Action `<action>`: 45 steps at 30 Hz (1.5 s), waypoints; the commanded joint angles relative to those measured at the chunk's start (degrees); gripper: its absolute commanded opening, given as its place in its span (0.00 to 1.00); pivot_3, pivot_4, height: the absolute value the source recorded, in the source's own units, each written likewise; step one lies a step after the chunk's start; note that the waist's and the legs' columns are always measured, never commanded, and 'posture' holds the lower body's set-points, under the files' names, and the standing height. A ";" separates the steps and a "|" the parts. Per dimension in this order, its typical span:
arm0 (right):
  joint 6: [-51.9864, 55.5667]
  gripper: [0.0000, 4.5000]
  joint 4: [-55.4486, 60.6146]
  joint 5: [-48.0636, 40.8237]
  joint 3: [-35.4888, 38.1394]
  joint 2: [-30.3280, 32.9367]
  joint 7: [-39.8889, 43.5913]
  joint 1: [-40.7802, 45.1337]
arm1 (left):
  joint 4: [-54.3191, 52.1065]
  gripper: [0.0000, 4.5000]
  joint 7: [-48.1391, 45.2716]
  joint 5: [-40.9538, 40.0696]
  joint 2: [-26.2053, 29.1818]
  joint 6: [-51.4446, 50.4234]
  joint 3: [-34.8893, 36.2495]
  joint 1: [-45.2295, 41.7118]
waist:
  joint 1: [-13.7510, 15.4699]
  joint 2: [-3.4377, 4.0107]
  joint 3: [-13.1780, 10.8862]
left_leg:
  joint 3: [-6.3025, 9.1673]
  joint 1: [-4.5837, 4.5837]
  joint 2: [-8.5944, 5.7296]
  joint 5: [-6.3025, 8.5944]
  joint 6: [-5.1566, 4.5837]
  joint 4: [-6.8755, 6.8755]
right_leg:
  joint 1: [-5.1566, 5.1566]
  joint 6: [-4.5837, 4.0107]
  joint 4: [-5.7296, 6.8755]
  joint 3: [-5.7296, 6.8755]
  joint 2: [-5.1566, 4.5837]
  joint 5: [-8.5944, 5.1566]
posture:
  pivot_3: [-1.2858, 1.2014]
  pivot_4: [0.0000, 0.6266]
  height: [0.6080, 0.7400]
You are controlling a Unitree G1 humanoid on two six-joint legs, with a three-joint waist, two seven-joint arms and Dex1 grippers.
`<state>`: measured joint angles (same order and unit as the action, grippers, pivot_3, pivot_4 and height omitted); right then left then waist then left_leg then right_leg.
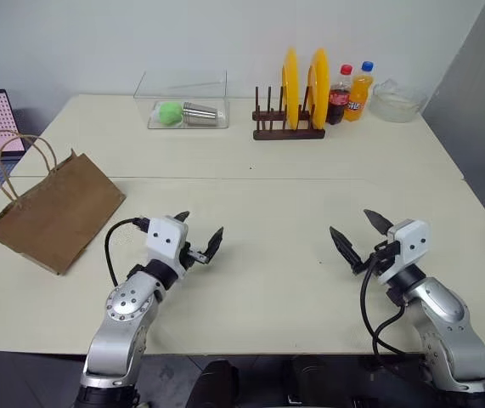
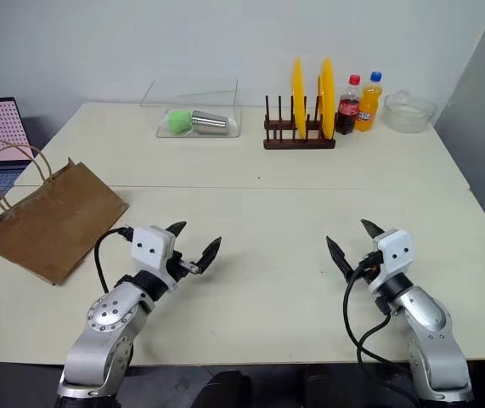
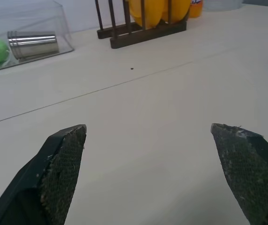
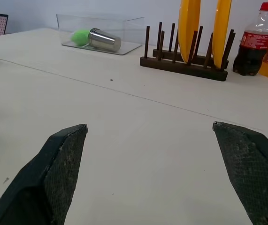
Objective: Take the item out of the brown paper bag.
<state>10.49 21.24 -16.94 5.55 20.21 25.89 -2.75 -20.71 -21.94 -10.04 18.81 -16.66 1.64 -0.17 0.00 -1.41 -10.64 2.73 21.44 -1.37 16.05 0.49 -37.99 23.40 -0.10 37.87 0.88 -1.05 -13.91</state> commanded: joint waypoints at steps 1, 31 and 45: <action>-0.28 1.00 2.42 -0.49 1.09 0.59 -0.15 0.67 | -1.75 0.99 -0.92 0.17 0.28 2.14 -0.80 0.47 | 0.00 0.00 0.00 | 0.00 0.00 0.00 0.00 0.00 0.00 | 0.00 0.00 0.00 0.00 0.00 0.00 | 0.52 0.24 1.00; 5.54 1.00 2.38 -7.62 -5.41 6.17 13.41 14.71 | -9.88 0.99 0.22 -7.10 0.64 0.37 7.98 5.90 | -0.27 0.06 -0.04 | -0.01 -0.02 0.01 0.00 -0.01 -0.01 | 0.01 0.00 0.00 -0.01 0.01 0.00 | 0.52 0.24 1.00; 11.34 1.00 -6.80 -13.79 -12.92 9.74 33.90 35.71 | -1.68 0.99 -0.23 -25.67 19.35 -14.33 47.51 4.71 | 0.02 0.00 -0.11 | 0.19 0.09 0.01 0.00 -0.01 0.00 | 0.02 -0.03 -0.16 0.22 -0.02 -0.01 | 0.52 0.24 1.00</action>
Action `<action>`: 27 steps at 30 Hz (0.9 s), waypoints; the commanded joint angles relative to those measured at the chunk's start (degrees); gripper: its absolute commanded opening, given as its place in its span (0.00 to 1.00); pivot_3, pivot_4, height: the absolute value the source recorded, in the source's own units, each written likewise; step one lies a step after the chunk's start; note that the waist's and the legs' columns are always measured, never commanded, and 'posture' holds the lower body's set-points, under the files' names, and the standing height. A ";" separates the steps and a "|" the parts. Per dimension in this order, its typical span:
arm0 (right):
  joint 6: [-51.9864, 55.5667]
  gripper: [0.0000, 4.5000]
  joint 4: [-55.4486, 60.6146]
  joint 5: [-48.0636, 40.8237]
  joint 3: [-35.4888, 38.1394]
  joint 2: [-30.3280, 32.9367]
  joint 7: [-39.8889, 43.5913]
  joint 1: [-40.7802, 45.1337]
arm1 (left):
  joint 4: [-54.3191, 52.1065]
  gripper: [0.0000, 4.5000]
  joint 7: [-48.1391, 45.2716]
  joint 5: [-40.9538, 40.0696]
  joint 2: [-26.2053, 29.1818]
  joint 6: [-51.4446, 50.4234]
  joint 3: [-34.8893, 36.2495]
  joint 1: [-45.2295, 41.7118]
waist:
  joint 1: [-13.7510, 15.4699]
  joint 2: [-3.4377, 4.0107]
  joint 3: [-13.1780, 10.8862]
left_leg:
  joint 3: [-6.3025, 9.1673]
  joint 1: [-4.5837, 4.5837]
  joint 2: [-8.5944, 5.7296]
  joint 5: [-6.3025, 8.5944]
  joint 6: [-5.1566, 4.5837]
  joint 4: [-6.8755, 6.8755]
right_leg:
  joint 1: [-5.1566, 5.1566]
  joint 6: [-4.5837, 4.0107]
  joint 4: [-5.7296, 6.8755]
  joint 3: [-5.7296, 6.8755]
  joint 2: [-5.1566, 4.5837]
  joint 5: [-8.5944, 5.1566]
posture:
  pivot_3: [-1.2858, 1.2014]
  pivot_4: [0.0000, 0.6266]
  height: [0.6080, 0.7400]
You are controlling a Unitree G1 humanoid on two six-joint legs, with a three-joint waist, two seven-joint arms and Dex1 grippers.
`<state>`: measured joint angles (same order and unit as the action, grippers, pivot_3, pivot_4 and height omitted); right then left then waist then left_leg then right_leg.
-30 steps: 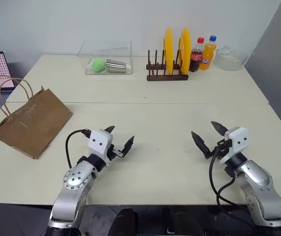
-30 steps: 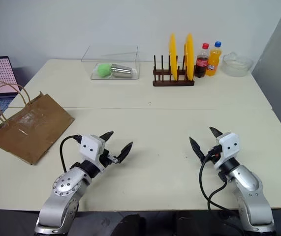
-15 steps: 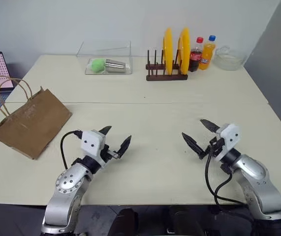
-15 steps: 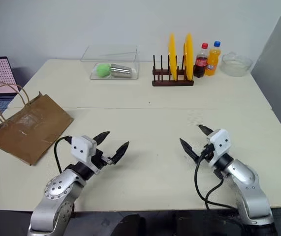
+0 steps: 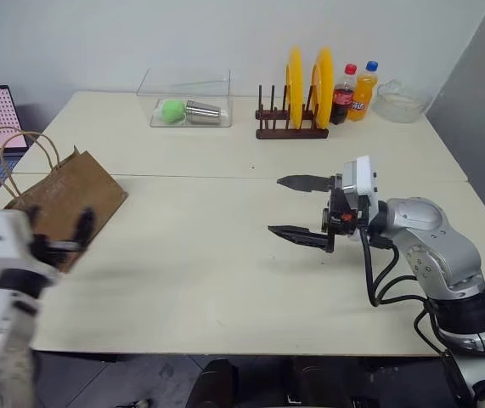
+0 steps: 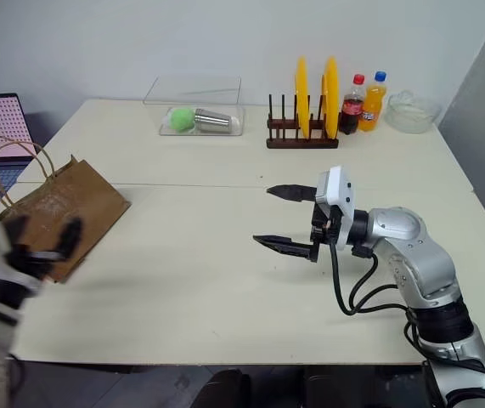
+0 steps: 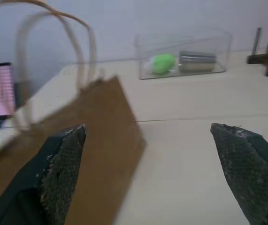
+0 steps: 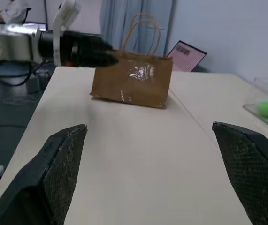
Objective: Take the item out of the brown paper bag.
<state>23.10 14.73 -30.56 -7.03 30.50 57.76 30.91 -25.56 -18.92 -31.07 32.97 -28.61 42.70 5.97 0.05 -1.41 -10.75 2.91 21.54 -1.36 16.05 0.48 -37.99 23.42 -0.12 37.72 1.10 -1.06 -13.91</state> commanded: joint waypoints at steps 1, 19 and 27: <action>-1.53 1.00 -0.55 0.06 -0.68 -0.76 2.55 2.43 | 5.19 0.99 -4.57 -6.01 7.64 -3.91 7.81 -1.90 | -0.05 0.02 -0.01 | 0.01 0.01 0.00 0.00 0.00 0.00 | 0.01 0.00 0.00 0.00 0.00 0.00 | 0.52 0.24 1.00; 7.44 1.00 -0.34 -3.09 -3.24 -2.07 7.32 13.46 | 51.67 0.99 -25.19 -1.27 31.05 -1.08 -4.20 -24.72 | -0.24 0.03 -0.02 | -0.11 0.43 0.02 0.00 0.02 0.09 | 0.64 -0.37 0.11 -0.06 -0.06 0.22 | 0.52 0.24 1.00; 6.95 1.00 0.67 -1.74 -4.20 -1.98 7.43 12.64 | 65.39 0.99 -29.66 4.27 31.38 5.15 -12.20 -36.79 | -0.24 -0.01 0.00 | -0.12 0.61 0.01 0.02 0.05 0.09 | 0.78 -0.42 0.10 -0.04 -0.10 0.26 | 0.52 0.24 1.00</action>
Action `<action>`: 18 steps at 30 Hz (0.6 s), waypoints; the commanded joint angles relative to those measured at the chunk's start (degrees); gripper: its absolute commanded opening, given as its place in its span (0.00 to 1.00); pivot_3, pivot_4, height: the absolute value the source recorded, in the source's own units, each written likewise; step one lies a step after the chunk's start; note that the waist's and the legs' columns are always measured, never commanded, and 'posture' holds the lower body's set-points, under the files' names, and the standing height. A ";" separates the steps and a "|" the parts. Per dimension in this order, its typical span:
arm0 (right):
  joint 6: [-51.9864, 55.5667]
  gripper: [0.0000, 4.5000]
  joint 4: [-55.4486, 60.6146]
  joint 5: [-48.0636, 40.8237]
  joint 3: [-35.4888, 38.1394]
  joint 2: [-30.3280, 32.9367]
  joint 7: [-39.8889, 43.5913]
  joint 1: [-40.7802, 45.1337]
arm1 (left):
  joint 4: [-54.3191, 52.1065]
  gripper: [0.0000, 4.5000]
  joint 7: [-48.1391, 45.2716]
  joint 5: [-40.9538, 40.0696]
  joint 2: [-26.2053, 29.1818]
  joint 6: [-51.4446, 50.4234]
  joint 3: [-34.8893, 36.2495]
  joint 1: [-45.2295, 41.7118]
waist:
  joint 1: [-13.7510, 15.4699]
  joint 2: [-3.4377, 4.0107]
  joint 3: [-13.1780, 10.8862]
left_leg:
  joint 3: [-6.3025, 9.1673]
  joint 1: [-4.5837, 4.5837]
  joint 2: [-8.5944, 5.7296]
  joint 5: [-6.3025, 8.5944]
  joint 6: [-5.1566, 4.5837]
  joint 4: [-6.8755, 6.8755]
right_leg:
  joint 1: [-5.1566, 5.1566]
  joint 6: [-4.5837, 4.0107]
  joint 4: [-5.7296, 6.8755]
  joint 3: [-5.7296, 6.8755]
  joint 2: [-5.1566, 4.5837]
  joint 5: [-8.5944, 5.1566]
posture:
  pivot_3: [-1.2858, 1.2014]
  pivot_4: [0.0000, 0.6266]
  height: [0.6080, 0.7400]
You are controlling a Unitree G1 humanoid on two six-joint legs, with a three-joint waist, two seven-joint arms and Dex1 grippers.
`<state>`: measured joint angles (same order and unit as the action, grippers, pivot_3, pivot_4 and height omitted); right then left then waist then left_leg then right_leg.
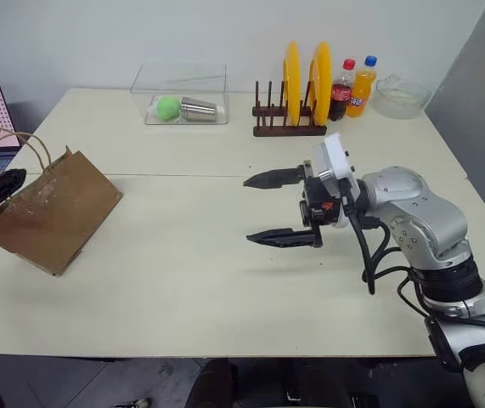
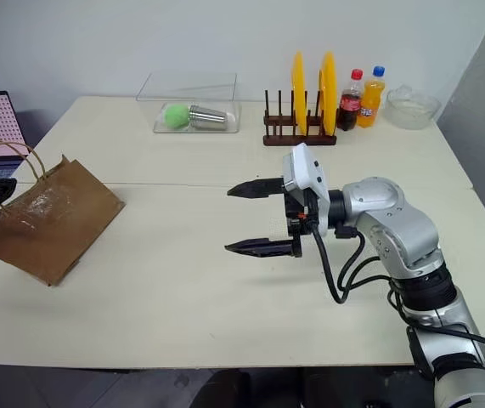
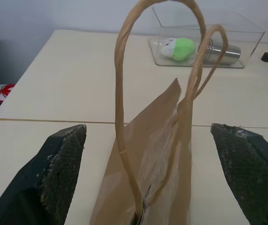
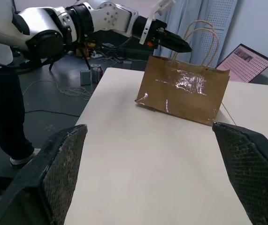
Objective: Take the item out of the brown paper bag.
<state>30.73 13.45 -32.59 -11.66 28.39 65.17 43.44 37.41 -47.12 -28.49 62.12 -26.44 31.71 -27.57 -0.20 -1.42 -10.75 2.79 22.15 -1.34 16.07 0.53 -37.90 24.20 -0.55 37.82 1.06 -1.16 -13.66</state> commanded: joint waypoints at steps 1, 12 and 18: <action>-0.78 1.00 1.94 0.34 0.42 0.13 -0.04 0.11 | 3.48 0.99 -1.72 2.27 2.11 3.61 -1.87 -4.32 | 0.00 0.00 0.00 | -0.01 0.00 0.00 0.00 0.00 0.00 | 0.00 0.00 0.00 0.00 0.00 0.00 | 0.52 0.24 1.00; -0.50 1.00 1.93 1.10 0.41 0.64 -0.70 0.39 | 11.59 0.78 -6.59 4.69 5.67 5.74 -4.62 -13.92 | -0.38 -0.04 0.01 | -0.04 0.00 0.00 0.00 0.00 -0.04 | 0.06 0.01 0.15 0.01 0.00 0.00 | 0.52 0.24 1.00; -0.31 1.00 2.06 1.29 0.23 0.23 -0.91 0.20 | 13.33 0.34 -8.30 6.60 5.43 6.46 -7.30 -17.33 | -0.36 -0.07 0.02 | -0.03 0.00 -0.01 -0.01 -0.01 -0.08 | 0.04 0.01 0.18 0.04 0.01 0.00 | 0.52 0.24 1.00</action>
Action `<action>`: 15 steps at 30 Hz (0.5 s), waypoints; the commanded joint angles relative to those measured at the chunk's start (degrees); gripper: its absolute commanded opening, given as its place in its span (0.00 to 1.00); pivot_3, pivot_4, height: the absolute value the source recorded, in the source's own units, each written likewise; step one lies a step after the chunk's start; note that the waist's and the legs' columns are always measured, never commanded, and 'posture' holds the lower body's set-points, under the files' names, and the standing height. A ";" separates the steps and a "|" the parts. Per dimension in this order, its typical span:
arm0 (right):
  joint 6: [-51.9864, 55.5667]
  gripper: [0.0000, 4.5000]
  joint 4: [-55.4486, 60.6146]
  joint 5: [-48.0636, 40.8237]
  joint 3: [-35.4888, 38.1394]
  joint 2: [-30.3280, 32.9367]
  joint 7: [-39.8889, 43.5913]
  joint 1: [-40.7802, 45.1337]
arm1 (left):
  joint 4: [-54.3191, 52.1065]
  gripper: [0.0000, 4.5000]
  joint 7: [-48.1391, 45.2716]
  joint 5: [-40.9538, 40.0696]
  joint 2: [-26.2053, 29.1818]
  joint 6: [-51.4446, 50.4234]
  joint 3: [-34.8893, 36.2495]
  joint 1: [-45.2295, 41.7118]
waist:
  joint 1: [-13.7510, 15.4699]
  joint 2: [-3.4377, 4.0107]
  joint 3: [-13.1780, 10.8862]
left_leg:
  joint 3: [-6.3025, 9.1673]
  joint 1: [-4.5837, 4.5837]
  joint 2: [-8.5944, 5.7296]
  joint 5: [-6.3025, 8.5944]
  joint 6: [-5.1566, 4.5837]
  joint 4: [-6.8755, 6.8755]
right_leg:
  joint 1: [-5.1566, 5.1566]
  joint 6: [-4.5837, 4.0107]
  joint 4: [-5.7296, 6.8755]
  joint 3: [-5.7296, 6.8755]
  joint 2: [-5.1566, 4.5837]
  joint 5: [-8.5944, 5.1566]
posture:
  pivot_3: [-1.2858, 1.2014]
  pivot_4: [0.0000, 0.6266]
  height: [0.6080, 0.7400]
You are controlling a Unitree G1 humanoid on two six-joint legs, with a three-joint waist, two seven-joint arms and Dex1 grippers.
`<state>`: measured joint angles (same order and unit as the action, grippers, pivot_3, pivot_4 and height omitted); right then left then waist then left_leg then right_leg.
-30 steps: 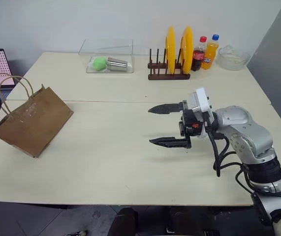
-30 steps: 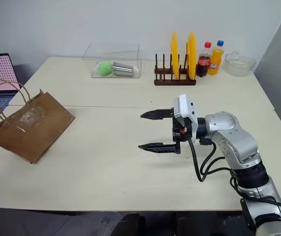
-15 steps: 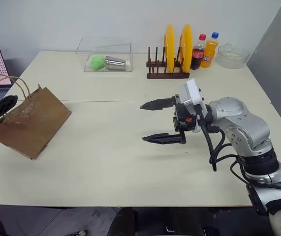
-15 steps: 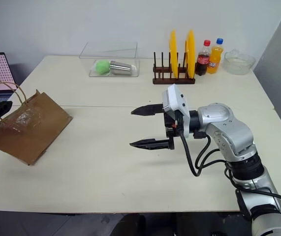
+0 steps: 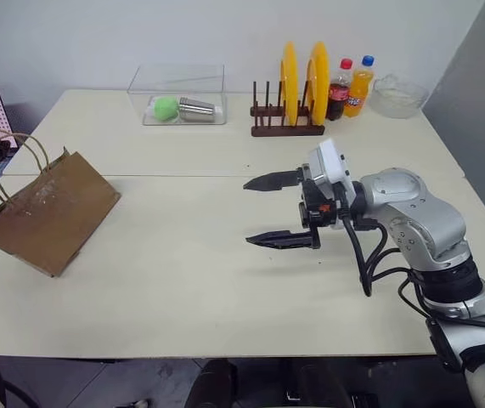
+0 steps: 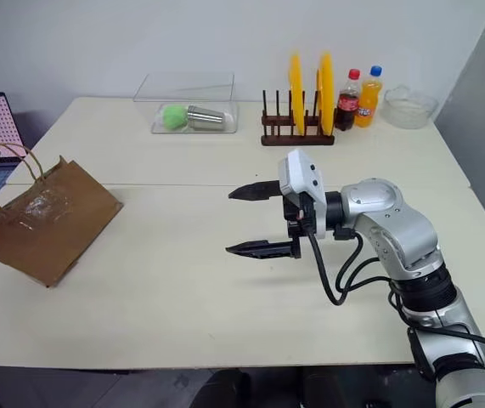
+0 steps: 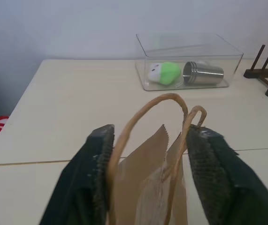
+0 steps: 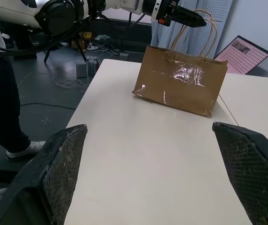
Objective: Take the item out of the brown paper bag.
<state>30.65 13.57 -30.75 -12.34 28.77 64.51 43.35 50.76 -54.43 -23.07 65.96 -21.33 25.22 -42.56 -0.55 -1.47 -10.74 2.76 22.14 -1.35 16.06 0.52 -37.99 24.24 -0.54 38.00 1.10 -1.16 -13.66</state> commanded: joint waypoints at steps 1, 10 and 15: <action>-0.21 1.00 1.87 -0.50 0.89 -0.22 -0.27 0.30 | 0.22 0.28 -1.26 1.54 1.54 1.45 -1.37 -2.90 | 0.00 -0.01 0.01 | 0.00 0.00 0.00 0.00 0.00 -0.01 | -0.01 0.00 0.00 0.00 0.00 0.00 | 0.52 0.24 1.00; 1.12 1.00 3.99 -1.28 1.85 0.57 -1.66 -1.32 | 1.95 0.01 -4.61 3.81 0.48 2.62 -5.31 -9.46 | 0.03 -0.04 0.00 | 0.01 0.00 -0.01 0.00 0.00 -0.03 | -0.01 0.01 0.03 0.01 0.01 0.00 | 0.52 0.24 1.00; 4.75 1.00 7.96 -3.34 4.75 2.44 -4.49 -4.76 | -1.10 0.01 -9.46 5.01 -1.78 1.86 -10.12 -17.11 | 0.57 -0.22 0.02 | 0.20 0.25 -0.05 -0.01 0.01 -0.17 | 0.01 0.02 0.01 0.17 0.01 0.01 | 0.52 0.24 1.00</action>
<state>34.40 18.80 -32.41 -10.33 30.50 61.14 38.86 53.11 -62.00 -18.12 63.70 -19.75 15.82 -56.60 0.02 -1.69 -10.72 2.97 22.42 -1.41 16.05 0.53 -38.19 24.25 -0.52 38.00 1.28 -1.15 -13.65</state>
